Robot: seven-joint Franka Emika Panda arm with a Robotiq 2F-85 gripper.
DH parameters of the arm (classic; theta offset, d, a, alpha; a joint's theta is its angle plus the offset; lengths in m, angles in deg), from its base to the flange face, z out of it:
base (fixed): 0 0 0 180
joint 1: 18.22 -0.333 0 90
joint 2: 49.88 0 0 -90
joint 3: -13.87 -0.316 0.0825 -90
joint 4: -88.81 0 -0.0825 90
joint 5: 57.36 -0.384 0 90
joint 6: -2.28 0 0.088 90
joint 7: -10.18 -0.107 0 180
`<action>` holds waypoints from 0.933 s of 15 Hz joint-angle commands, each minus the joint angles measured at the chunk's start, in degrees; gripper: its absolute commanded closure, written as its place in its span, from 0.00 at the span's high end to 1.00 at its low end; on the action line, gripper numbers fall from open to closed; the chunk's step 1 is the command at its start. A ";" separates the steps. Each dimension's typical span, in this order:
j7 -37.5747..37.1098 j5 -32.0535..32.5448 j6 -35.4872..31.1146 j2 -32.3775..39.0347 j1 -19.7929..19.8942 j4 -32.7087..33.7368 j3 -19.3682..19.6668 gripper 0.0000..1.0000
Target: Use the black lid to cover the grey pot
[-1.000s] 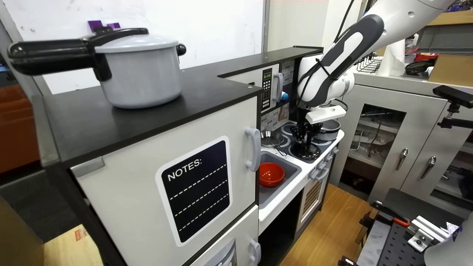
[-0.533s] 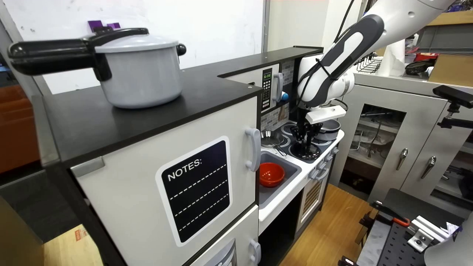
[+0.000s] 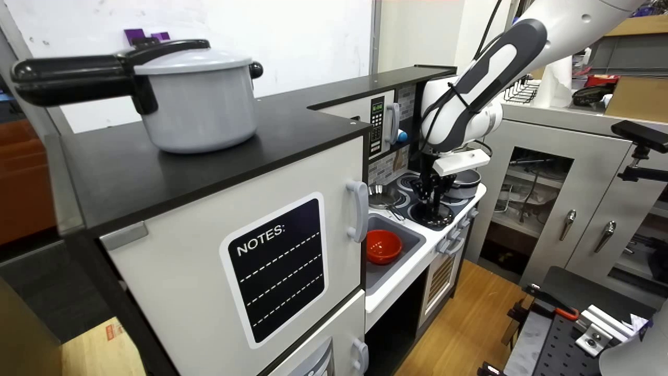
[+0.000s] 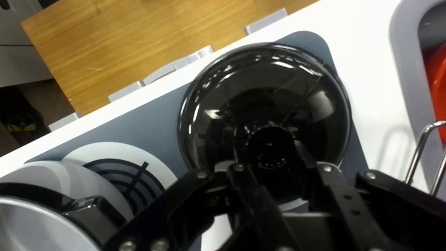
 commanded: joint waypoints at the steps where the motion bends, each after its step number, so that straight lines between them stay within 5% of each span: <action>1: 0.94 0.86 -0.28 -3.45 -0.12 -2.97 0.03 0.08; 14: -2.55 4.66 -0.11 -10.53 3.69 -4.69 3.70 0.08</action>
